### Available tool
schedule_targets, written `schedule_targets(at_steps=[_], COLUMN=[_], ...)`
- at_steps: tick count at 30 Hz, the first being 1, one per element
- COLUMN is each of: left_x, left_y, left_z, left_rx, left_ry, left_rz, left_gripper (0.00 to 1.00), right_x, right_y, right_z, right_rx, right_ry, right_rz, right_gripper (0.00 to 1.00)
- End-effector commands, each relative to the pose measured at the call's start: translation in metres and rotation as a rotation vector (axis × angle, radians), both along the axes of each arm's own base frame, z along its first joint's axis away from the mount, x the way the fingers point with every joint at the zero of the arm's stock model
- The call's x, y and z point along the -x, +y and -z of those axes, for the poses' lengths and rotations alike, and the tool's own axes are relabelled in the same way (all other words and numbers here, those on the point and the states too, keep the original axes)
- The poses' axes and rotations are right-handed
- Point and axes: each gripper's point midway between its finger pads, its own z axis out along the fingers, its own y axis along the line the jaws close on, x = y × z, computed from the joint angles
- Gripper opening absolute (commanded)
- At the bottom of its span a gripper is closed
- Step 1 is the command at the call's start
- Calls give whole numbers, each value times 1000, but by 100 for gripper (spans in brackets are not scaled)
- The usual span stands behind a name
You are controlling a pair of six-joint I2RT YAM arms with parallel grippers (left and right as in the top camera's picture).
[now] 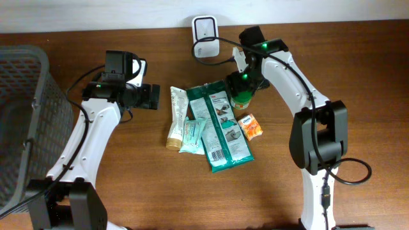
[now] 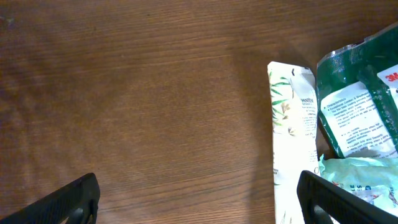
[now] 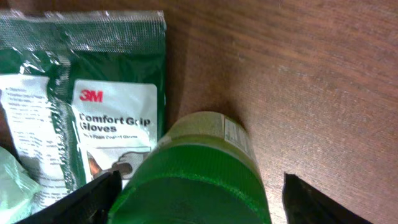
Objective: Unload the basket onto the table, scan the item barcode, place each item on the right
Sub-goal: 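Lift the jar and hold its label in front of the white scanner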
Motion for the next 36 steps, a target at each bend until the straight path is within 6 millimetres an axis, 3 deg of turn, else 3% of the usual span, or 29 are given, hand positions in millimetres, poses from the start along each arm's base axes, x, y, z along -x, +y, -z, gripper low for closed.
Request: schedule_targets(at_steps=[1, 6, 9, 12, 15, 18, 22, 25, 32, 36], left_x=[-2, -2, -2, -2, -2, -2, -2, -2, -2, -2], left_y=[0, 0, 0, 0, 0, 0, 0, 0, 0, 0], left_z=[-6, -6, -6, -6, -6, -6, -6, -6, -6, -6], left_rx=[-4, -4, -4, -4, -4, -4, -4, -4, -4, -4], left_ry=[-15, -15, -15, -15, -15, -15, -15, -15, -15, -15], left_rz=[10, 10, 10, 10, 10, 10, 10, 10, 10, 10], left_gripper=[99, 99, 99, 99, 99, 99, 99, 99, 99, 99], right_x=[4, 3, 2, 8, 17, 27, 36, 41, 41, 32], right_y=[2, 0, 2, 12, 48, 69, 68, 66, 66, 69], right_z=[5, -4, -36, -81, -145, -197, -248, -276, -275, -245], right_rx=[-4, -9, -28, -118, -462, -808, -1136, -1295, -1291, -1116], right_ry=[18, 18, 11, 41, 91, 135, 208, 243, 240, 181], right_rz=[-6, 38, 95, 153, 98, -20, -64, -102, -102, -76], right_gripper=[75, 55, 51, 51, 47, 43, 41, 42, 42, 42])
